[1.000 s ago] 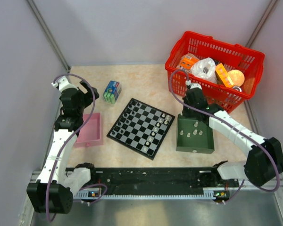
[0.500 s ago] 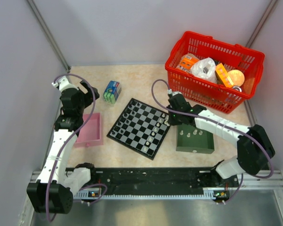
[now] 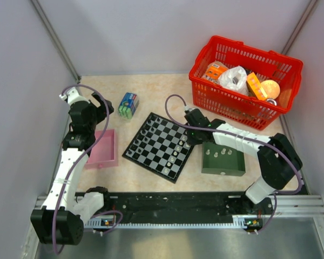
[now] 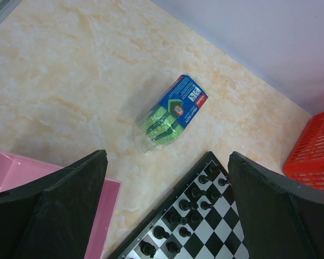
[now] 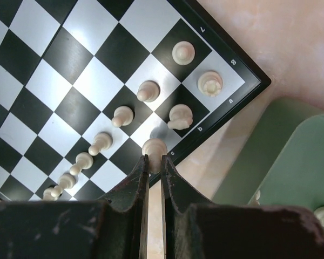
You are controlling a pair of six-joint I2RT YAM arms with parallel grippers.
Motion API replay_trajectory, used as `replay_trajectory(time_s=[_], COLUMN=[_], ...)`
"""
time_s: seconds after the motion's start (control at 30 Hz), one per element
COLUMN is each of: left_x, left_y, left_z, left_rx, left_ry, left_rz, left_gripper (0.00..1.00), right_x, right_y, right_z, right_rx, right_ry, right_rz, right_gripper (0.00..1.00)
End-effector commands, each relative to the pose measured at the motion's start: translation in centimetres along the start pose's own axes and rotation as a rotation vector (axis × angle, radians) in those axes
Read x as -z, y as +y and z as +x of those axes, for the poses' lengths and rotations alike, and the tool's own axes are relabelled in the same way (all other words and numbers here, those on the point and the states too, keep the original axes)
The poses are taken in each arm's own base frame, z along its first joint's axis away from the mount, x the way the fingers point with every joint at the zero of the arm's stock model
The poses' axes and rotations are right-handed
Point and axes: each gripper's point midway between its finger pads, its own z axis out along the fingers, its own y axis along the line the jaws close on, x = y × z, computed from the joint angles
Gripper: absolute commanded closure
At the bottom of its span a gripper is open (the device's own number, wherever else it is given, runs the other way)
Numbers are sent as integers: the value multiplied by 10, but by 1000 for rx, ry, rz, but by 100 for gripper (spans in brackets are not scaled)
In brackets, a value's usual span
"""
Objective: Set up the chess pieces on the board
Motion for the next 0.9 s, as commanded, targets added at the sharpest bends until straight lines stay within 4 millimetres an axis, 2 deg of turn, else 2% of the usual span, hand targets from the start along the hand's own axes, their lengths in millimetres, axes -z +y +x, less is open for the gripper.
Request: replay_trajectory(time_s=[0.0, 0.33, 0.87], left_x=[-1, -2, 0], left_y=[-4, -5, -5], left_z=[-13, -14, -14], left_rx=[7, 7, 9], left_ry=[-54, -54, -54], left_rz=[16, 20, 22], left_gripper=[1, 1, 1], right_x=[0, -6, -8], right_y=[16, 13, 14], right_z=[-24, -23, -23], right_rx=[6, 18, 41], right_ry=[-58, -50, -46], right_rz=[-20, -4, 0], right_gripper=[94, 94, 87])
